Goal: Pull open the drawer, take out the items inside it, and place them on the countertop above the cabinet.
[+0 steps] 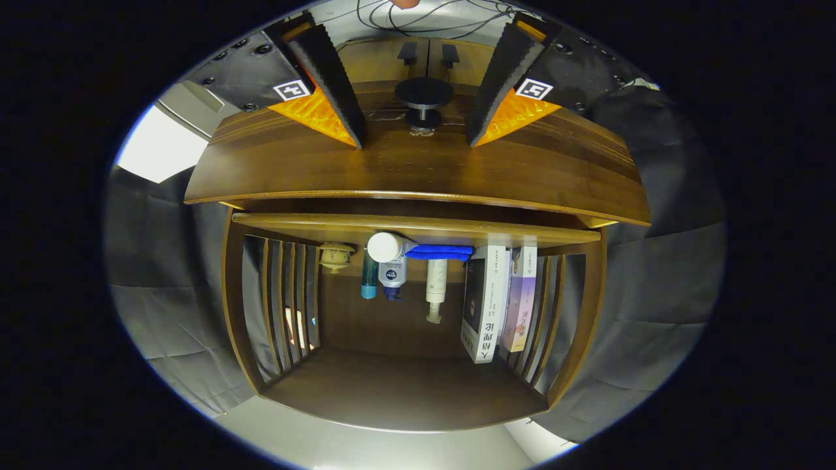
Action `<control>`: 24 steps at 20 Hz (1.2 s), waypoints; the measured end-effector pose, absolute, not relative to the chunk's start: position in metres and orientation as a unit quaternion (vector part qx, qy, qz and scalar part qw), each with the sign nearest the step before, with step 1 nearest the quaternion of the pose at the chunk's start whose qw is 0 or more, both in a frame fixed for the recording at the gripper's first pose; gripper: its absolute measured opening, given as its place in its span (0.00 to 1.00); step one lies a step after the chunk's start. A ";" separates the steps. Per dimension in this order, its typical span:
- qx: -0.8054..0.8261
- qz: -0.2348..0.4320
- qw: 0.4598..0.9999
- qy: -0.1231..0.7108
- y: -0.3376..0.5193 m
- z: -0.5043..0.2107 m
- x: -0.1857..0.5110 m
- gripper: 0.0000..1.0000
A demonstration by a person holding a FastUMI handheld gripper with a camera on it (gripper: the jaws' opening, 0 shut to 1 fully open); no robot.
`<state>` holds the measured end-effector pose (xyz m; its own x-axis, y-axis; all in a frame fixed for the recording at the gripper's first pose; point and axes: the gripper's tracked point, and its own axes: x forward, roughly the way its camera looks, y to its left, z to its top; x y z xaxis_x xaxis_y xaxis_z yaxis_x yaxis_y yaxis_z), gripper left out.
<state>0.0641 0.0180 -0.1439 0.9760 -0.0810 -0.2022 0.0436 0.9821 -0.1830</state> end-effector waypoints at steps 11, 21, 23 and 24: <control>-0.092 -0.034 0.991 0.095 0.018 -0.146 0.115 0.98; -0.081 -0.031 0.991 0.101 0.022 -0.156 0.134 0.98; -0.087 -0.029 0.989 0.117 0.019 -0.165 0.133 0.98; -0.079 -0.024 0.990 0.118 0.021 -0.161 0.129 0.99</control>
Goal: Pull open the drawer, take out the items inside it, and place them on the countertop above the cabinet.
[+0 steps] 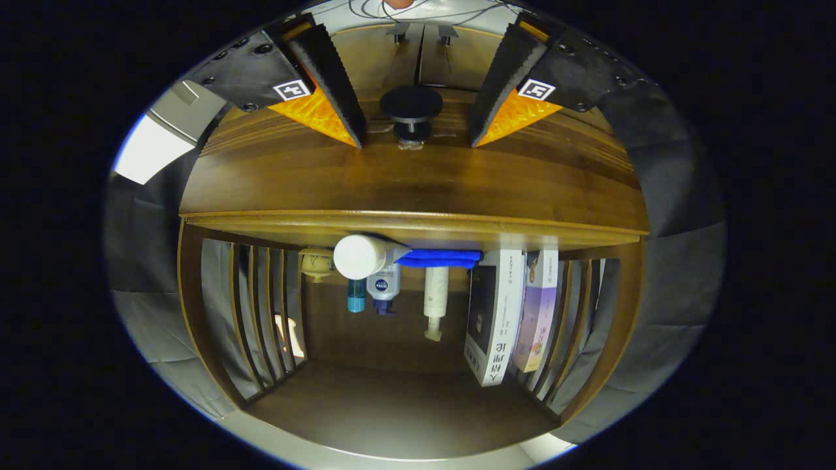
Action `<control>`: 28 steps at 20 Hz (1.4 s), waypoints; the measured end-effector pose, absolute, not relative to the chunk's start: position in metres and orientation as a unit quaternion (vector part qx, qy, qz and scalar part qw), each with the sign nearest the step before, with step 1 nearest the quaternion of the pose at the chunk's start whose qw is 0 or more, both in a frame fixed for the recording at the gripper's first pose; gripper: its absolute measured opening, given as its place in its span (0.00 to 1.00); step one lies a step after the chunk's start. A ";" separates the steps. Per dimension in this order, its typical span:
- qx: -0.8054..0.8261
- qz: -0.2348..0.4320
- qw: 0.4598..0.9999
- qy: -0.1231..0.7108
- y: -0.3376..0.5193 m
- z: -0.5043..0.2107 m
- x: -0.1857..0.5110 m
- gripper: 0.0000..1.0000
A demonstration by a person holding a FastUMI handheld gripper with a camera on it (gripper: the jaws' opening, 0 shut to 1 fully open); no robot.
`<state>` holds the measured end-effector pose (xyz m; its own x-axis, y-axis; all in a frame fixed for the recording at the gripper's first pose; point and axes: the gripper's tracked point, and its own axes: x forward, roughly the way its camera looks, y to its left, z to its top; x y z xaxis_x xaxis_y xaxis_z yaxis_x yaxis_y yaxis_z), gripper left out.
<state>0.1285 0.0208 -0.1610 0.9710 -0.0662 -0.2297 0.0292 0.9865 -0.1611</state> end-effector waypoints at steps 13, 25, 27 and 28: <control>-0.058 0.066 0.996 -0.001 0.034 -0.008 -0.016 0.99; -0.034 0.076 0.997 -0.003 0.002 0.041 -0.078 0.97; -0.036 0.073 0.997 -0.007 -0.003 0.042 -0.081 0.97; -0.038 0.072 0.997 -0.009 -0.004 0.043 -0.081 0.97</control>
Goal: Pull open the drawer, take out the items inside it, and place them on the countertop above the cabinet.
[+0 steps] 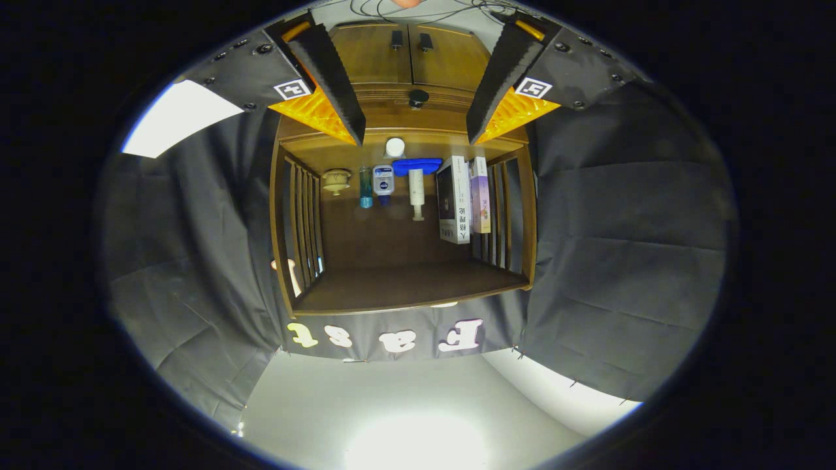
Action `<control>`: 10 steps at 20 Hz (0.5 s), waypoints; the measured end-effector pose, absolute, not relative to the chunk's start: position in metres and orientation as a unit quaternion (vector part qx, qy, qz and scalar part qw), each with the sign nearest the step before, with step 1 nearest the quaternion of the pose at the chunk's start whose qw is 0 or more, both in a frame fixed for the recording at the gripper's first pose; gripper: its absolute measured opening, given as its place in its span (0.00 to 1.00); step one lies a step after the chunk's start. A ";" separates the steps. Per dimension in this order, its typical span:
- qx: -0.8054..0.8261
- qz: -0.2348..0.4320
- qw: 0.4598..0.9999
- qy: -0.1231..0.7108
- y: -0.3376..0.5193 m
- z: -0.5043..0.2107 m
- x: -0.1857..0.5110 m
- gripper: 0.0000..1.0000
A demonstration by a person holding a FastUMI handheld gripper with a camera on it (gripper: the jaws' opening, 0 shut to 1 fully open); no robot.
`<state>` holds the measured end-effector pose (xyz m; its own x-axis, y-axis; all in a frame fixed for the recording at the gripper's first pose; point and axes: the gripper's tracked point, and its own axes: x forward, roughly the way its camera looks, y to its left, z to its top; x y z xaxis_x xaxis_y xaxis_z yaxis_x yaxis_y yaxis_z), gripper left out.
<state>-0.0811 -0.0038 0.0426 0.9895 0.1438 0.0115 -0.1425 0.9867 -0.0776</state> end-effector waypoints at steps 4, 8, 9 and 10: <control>-0.026 0.081 0.996 -0.011 0.001 0.046 -0.082 0.97; -0.021 0.077 0.997 -0.019 0.000 0.052 -0.080 0.98; -0.019 0.077 0.997 -0.020 0.001 0.052 -0.081 0.97; -0.018 0.079 0.997 -0.020 0.001 0.052 -0.080 0.97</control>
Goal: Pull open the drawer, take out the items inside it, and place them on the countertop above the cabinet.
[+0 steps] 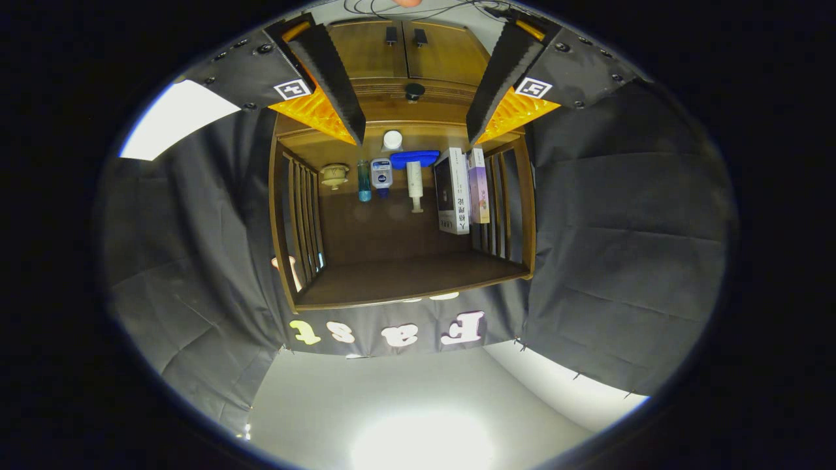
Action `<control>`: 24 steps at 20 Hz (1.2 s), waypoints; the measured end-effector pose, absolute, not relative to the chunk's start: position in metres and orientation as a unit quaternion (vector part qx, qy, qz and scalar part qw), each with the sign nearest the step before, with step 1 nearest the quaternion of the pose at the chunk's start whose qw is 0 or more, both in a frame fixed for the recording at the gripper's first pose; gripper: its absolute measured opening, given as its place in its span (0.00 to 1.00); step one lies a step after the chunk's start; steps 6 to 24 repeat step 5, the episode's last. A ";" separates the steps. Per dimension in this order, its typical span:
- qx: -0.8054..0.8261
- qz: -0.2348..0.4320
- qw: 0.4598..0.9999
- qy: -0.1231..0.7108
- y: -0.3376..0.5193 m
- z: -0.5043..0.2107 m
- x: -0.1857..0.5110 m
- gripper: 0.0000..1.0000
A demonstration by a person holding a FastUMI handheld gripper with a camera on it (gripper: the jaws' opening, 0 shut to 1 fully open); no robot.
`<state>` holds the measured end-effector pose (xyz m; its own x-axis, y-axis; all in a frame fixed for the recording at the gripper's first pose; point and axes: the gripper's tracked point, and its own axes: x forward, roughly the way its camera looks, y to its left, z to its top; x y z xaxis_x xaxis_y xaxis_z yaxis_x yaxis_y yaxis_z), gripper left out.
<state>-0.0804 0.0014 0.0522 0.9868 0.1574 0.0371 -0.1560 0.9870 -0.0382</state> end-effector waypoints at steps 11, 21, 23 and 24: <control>-0.024 0.071 0.997 -0.023 -0.004 0.055 -0.080 0.98; -0.024 0.071 0.997 -0.023 -0.004 0.055 -0.080 0.98; -0.024 0.071 0.997 -0.023 -0.004 0.055 -0.080 0.98; -0.024 0.071 0.997 -0.023 -0.004 0.055 -0.080 0.98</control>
